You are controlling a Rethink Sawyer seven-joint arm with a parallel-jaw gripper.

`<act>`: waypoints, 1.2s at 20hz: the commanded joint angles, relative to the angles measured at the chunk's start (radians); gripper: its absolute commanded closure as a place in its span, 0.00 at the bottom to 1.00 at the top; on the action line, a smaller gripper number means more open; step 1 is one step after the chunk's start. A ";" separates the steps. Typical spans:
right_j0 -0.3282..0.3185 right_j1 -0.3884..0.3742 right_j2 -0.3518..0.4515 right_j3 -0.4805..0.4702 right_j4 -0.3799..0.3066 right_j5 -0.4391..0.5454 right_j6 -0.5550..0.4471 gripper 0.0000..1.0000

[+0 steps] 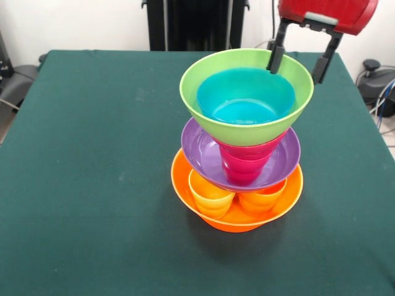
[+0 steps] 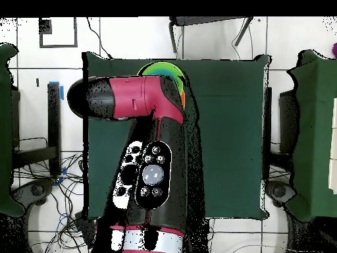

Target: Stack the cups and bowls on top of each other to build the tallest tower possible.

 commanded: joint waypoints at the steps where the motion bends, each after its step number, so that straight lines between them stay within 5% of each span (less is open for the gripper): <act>1: -0.014 -0.006 0.141 0.089 -0.005 0.128 -0.105 0.00; 24: 0.032 -0.026 0.107 0.035 -0.030 0.204 -0.019 0.00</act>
